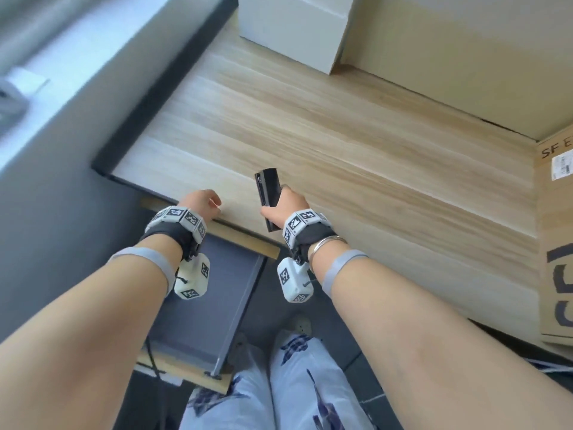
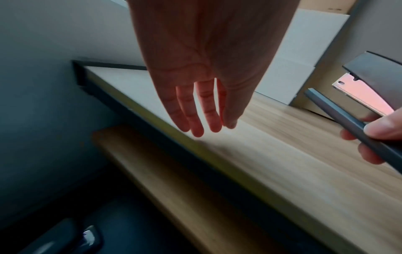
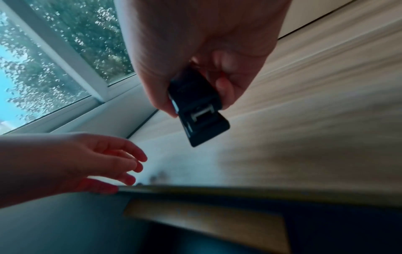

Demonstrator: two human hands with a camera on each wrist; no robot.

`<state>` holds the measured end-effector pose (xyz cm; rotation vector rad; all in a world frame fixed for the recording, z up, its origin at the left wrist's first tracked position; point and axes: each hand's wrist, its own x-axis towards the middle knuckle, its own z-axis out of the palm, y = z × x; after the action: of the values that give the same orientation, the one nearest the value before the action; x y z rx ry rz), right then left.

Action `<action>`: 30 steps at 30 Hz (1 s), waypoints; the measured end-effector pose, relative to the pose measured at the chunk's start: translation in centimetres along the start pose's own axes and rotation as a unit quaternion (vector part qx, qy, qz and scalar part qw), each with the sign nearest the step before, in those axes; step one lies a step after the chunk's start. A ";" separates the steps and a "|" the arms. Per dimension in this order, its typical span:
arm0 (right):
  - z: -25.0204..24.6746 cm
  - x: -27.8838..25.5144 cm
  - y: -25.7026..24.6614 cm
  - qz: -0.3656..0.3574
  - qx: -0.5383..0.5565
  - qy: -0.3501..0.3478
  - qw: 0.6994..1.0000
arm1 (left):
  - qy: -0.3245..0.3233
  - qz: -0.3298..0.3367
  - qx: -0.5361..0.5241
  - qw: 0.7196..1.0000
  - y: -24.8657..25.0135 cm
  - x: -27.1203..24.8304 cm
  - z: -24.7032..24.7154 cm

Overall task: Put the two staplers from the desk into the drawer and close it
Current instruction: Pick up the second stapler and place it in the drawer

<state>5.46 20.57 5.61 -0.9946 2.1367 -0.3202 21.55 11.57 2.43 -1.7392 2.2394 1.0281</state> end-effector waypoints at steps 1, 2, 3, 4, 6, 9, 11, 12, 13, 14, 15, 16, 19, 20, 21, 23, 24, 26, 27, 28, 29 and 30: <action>1.2 -0.3 -0.8 -0.010 -0.001 -0.011 1.000 | 0.003 -0.009 -0.005 1.000 -1.5 -0.4 -0.2; 2.4 -0.7 -1.5 -0.020 -0.002 -0.020 1.000 | 0.006 -0.016 -0.008 1.000 -2.9 -0.9 -0.4; 3.6 -1.0 -2.2 -0.031 -0.005 -0.031 0.999 | 0.007 -0.021 -0.012 1.000 -4.3 -1.3 -0.4; 4.8 -1.3 -2.8 -0.042 -0.011 -0.044 0.998 | 0.007 -0.027 -0.015 1.000 -5.7 -1.8 -0.4; 7.4 -1.9 -3.8 -0.064 -0.028 -0.072 0.995 | 0.005 -0.042 -0.018 0.999 -8.3 -2.5 -0.1; 11.1 -2.4 -4.4 -0.083 -0.048 -0.113 0.989 | -0.002 -0.073 -0.017 0.997 -11.6 -3.3 0.8; 13.5 -2.6 -4.0 -0.079 -0.067 -0.139 0.985 | -0.014 -0.087 -0.017 0.996 -13.6 -3.6 1.6; 14.7 -2.6 -3.7 -0.073 -0.075 -0.150 0.983 | -0.020 -0.092 -0.017 0.995 -14.5 -3.7 2.0; 15.8 -2.5 -3.2 -0.064 -0.081 -0.160 0.982 | -0.024 -0.097 -0.017 0.995 -15.5 -3.7 2.5; 16.8 -2.3 -2.6 -0.051 -0.085 -0.169 0.981 | -0.027 -0.100 -0.017 0.994 -16.2 -3.7 3.0; 17.8 -2.1 -2.1 -0.037 -0.086 -0.177 0.980 | -0.029 -0.103 -0.018 0.994 -17.0 -3.6 3.6; 18.7 -1.7 -1.5 -0.020 -0.087 -0.183 0.979 | -0.032 -0.106 -0.021 0.994 -17.6 -3.4 4.3; 20.9 -0.7 0.0 0.025 -0.080 -0.189 0.978 | -0.045 -0.110 -0.030 0.993 -19.1 -2.8 6.1; 21.7 -0.3 0.4 0.039 -0.079 -0.189 0.978 | -0.047 -0.111 -0.032 0.992 -19.6 -2.5 6.7; 22.4 0.0 0.7 0.052 -0.081 -0.189 0.977 | -0.047 -0.112 -0.034 0.992 -20.0 -2.2 7.3; 23.9 0.6 1.2 0.076 -0.086 -0.197 0.974 | -0.049 -0.113 -0.034 0.992 -20.9 -1.6 8.4; 24.6 0.9 1.4 0.088 -0.084 -0.200 0.972 | -0.050 -0.114 -0.035 0.992 -21.2 -1.4 8.9; 26.0 1.5 1.8 0.113 -0.071 -0.200 0.971 | -0.051 -0.116 -0.035 0.991 -21.9 -0.8 10.0; 26.6 1.7 2.0 0.130 -0.060 -0.200 0.969 | -0.052 -0.117 -0.036 0.991 -22.2 -0.6 10.4; 27.1 2.1 2.1 0.149 -0.047 -0.200 0.967 | -0.055 -0.119 -0.036 0.991 -22.5 -0.4 10.8; 27.6 2.4 2.3 0.170 -0.033 -0.202 0.964 | -0.058 -0.120 -0.035 0.990 -22.7 -0.1 11.2; 28.1 2.8 2.4 0.191 -0.020 -0.204 0.960 | -0.061 -0.118 -0.034 0.991 -22.9 0.0 11.6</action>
<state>23.10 22.39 -16.45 -0.5859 1.9011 0.1120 38.61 15.77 -16.29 -1.8585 1.8921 1.1343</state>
